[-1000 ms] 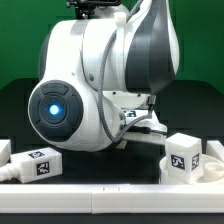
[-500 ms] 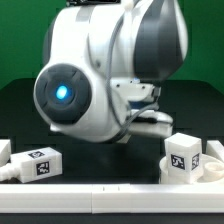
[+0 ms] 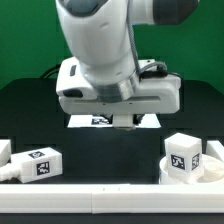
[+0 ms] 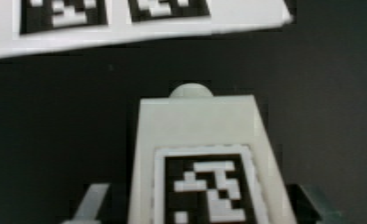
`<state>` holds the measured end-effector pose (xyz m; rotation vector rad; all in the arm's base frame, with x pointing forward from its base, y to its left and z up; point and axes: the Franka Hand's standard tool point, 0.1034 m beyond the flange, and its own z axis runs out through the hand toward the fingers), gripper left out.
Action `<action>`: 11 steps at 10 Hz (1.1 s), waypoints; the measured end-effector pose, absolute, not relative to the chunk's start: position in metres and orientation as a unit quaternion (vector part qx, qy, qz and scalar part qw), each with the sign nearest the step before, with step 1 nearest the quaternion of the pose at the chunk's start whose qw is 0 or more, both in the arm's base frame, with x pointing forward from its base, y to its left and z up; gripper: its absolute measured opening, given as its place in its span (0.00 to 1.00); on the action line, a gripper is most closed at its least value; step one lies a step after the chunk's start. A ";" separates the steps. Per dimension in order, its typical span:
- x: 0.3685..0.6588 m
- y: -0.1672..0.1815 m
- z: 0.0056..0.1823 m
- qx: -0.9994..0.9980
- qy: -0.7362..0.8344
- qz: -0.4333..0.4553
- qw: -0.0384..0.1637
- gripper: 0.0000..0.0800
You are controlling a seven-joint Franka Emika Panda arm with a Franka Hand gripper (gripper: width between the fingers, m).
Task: Assemble stool
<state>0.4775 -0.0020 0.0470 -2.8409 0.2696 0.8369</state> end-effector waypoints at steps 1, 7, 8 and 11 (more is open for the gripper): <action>0.480 0.001 0.051 -0.959 0.092 0.257 0.075 0.40; 0.541 0.070 0.114 -0.998 0.034 0.035 0.050 0.40; 0.547 0.073 0.114 -0.998 0.033 -0.009 0.046 0.40; 0.587 0.123 0.127 -0.994 -0.002 -0.106 0.036 0.40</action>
Offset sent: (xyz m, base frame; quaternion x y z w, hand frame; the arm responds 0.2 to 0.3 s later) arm 0.0501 0.0677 0.0576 -0.0923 0.1081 -0.0978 0.9850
